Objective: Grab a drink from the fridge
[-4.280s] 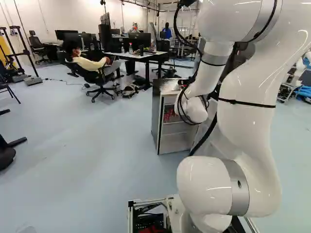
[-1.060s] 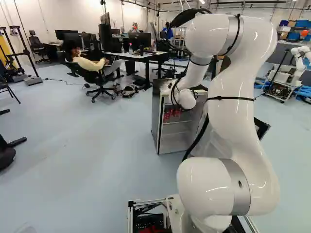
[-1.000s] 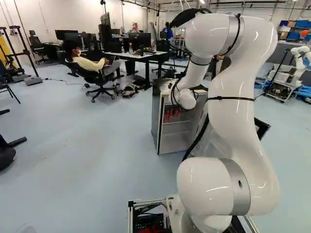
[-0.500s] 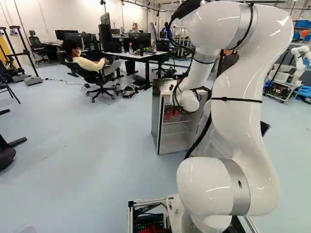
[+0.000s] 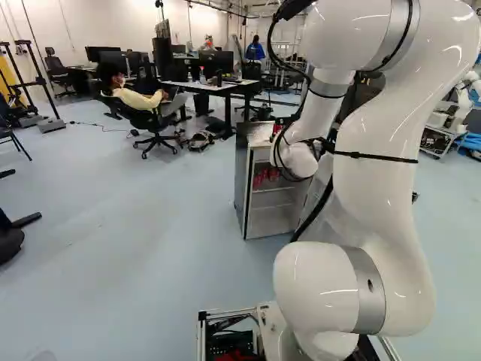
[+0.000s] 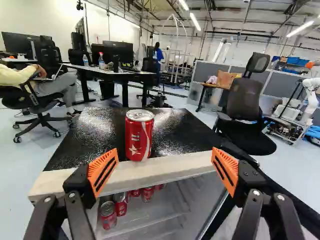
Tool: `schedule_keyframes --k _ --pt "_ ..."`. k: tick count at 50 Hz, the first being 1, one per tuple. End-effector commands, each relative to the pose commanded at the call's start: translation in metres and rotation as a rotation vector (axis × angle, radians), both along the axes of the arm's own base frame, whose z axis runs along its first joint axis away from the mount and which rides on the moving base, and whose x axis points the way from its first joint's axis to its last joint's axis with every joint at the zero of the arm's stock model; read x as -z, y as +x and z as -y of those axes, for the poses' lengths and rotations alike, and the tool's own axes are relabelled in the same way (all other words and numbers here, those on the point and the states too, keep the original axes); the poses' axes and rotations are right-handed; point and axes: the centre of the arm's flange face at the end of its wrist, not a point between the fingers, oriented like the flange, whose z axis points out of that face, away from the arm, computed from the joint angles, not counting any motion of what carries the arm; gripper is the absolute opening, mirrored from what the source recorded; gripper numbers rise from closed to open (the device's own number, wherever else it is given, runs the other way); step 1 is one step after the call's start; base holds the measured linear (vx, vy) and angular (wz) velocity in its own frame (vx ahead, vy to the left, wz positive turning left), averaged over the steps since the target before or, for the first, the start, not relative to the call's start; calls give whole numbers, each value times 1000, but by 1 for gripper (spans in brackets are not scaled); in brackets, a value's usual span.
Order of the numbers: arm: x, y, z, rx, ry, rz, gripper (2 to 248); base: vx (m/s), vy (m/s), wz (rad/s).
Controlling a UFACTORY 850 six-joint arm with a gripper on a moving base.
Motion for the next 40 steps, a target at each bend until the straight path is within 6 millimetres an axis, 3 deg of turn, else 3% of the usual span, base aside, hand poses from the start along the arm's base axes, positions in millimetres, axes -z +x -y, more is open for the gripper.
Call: schedule_keyframes --k 40 --pt "-13 -7 65 172 36 -33 247 0 0 0"
